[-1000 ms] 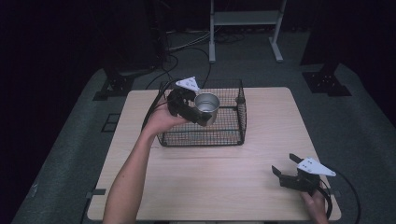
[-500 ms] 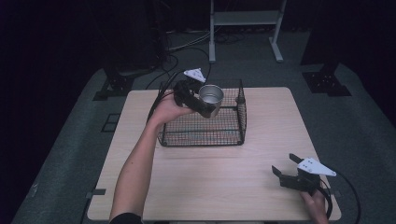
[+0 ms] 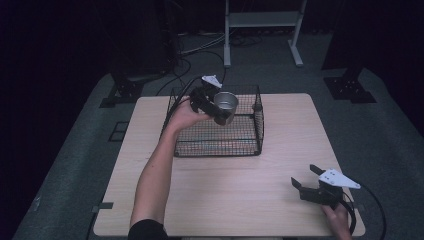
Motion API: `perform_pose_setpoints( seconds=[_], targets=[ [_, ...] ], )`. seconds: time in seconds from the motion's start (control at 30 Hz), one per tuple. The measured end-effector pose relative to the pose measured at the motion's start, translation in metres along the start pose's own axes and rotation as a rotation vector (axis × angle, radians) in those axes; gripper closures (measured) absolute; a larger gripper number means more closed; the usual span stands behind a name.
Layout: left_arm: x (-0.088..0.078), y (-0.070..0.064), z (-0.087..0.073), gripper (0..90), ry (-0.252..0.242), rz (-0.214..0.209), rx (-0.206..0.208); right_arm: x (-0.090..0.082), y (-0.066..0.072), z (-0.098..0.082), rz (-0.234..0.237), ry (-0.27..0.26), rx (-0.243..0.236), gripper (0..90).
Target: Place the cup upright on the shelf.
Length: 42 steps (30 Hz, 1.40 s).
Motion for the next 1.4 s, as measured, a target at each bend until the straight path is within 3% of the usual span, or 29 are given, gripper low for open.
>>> perform_pose_setpoints(
  seconds=[0.27, 0.4, 0.67, 1.4],
  targets=[
    [0.019, 0.005, -0.005, 17.6, 0.035, -0.008, -0.026, 0.0, 0.0, 0.0, 0.005, 0.0, 0.001, 13.4],
    [0.029, 0.007, -0.008, 17.6, 0.058, 0.012, -0.029, 0.0, 0.001, 0.0, 0.005, -0.001, 0.0, 13.4],
    [0.044, 0.015, -0.015, 17.6, 0.068, 0.015, -0.072, 0.0, 0.001, 0.0, 0.007, -0.002, -0.002, 13.4],
    [0.078, 0.024, -0.021, 17.6, 0.142, 0.022, -0.102, 0.0, 0.001, 0.0, 0.01, -0.003, -0.004, 13.4]
  ],
)
Point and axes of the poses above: each handheld gripper's, and its own axes: x roughly forward along the jaws, z roughly out of its top, y roughly to its left, the point moved 4 cm from there along x, roughly forward along the jaws, and after that the axes turned 11 degrees about y, right-handed, at the moved point
